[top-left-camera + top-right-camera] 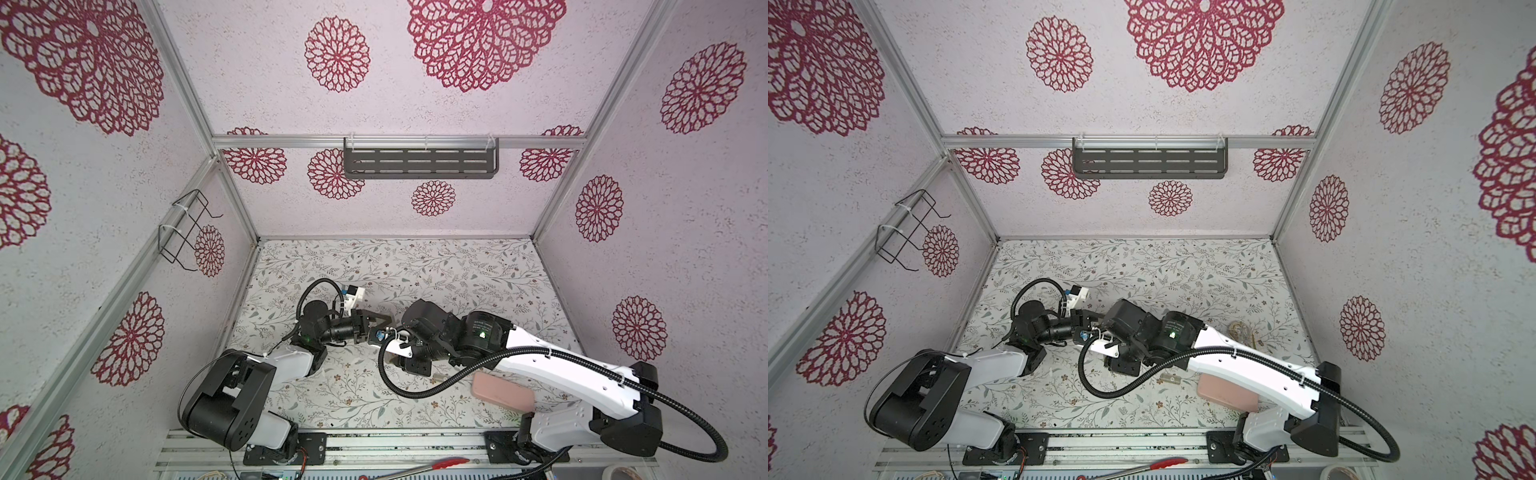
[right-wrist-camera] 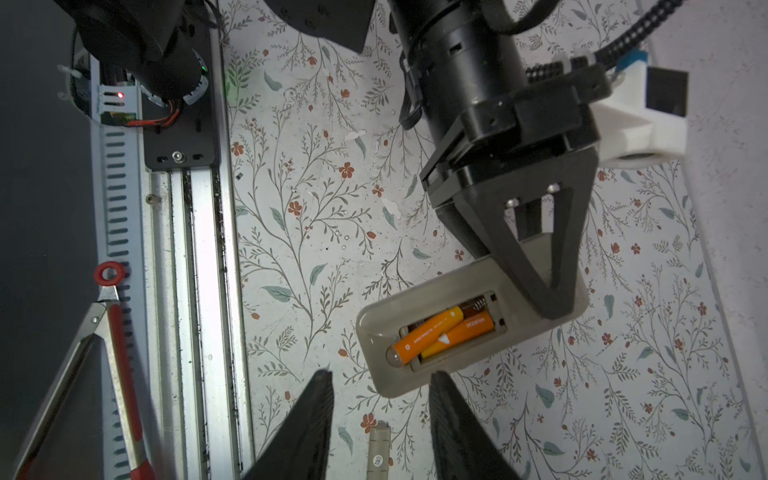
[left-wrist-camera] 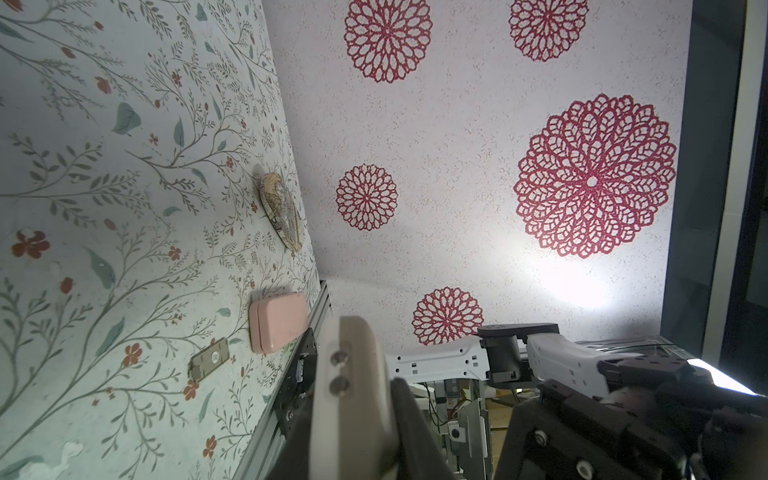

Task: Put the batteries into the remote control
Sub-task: 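Open the right gripper and lift it above the two seated batteries, then press the right fingertips down on the batteries to seat them in the compartment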

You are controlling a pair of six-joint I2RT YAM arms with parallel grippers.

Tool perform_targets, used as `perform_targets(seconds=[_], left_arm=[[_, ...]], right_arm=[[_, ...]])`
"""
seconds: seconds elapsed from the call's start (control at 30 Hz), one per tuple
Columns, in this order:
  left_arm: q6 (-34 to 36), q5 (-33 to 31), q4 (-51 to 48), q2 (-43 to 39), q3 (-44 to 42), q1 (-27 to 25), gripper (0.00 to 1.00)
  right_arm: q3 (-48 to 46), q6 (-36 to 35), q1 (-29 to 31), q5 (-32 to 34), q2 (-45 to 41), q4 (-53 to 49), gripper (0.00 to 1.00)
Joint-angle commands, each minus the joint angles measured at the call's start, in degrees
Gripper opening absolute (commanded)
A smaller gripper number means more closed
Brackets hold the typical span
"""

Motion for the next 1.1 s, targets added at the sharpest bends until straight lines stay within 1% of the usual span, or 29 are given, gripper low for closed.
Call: perform_targets(seconds=[0.0,0.13,0.2,0.4,0.77,1.07], left_arm=[[4.3,0.6,-6.3,-3.8,1.8,-0.7,0.0],[11.1,-0.7,-17.8,-7.0,3.3,-1.8,0.0],[12.0,-0.8,-19.4,-7.5,3.6,-2.2,0.0],[11.8,-0.6,-19.3,-7.3,3.7,-2.4,0.0],[11.7,-0.2,-19.1,-6.8,3.8,-2.4,0.0],[11.4,-0.3,-18.7,-7.1,3.6,-2.4,0.0]], right_arm=[[1.1,-3.3,0.2,1.6,-0.6,-1.6,0.4],[1.5,-4.1,0.2,2.2,-0.1,-2.5,0.39],[1.6,-4.7,0.2,2.3,0.1,-3.1,0.38],[1.5,-6.0,0.3,2.5,0.3,-3.4,0.38],[1.3,-6.2,1.4,3.0,1.9,-3.2,0.38],[1.3,-6.6,1.5,4.7,3.5,-2.3,0.34]])
